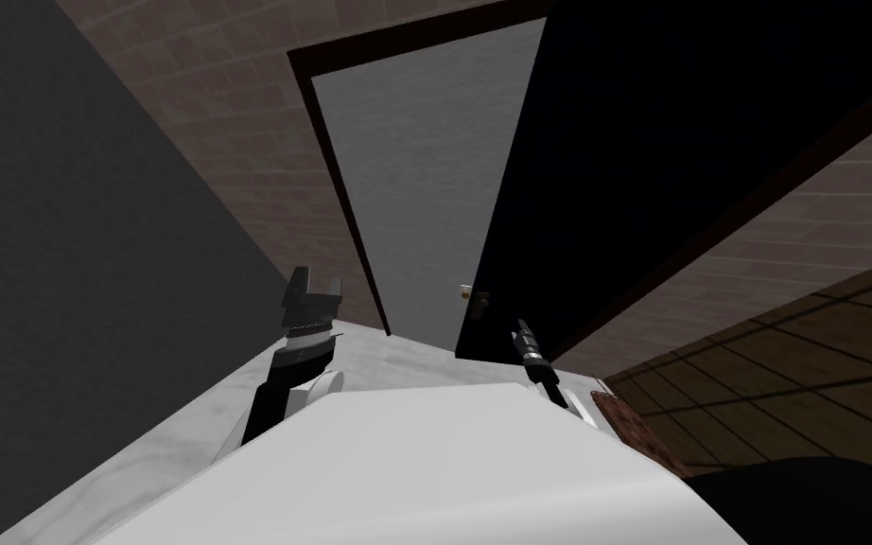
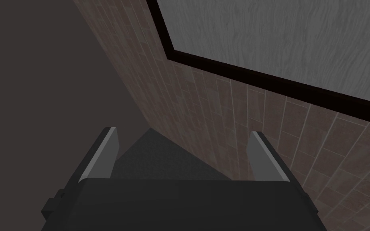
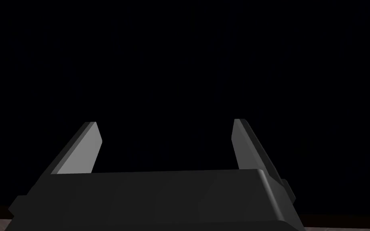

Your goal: Pull the door open

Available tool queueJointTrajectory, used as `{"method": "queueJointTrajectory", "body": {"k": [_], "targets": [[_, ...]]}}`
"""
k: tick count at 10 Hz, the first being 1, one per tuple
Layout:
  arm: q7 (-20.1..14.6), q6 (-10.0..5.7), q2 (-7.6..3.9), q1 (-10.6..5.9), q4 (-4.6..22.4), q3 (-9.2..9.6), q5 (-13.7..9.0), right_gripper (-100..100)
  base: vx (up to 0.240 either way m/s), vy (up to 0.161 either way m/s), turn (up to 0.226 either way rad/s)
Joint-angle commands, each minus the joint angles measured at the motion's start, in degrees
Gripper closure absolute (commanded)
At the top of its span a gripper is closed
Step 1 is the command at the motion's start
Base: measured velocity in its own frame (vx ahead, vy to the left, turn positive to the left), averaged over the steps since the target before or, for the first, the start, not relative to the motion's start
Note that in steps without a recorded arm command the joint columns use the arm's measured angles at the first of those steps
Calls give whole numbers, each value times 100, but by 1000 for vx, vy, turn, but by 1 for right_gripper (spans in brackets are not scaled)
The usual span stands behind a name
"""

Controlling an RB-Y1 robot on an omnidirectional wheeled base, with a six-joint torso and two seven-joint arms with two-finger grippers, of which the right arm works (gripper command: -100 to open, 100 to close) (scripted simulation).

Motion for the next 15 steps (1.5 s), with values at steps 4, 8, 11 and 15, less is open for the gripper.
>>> {"method": "queueJointTrajectory", "body": {"k": [4, 8, 11, 15], "targets": [[56, -7, 79, -238, -3, 117, 15, -100, 199, 32, 92], [30, 9, 57, -255, -40, 150, 10, 100, 69, 34, 44], [30, 9, 57, -255, -40, 150, 10, 100, -22, -5, 8], [-64, -60, -33, -69, -55, 187, 26, 100, -116, -59, -4]]}}
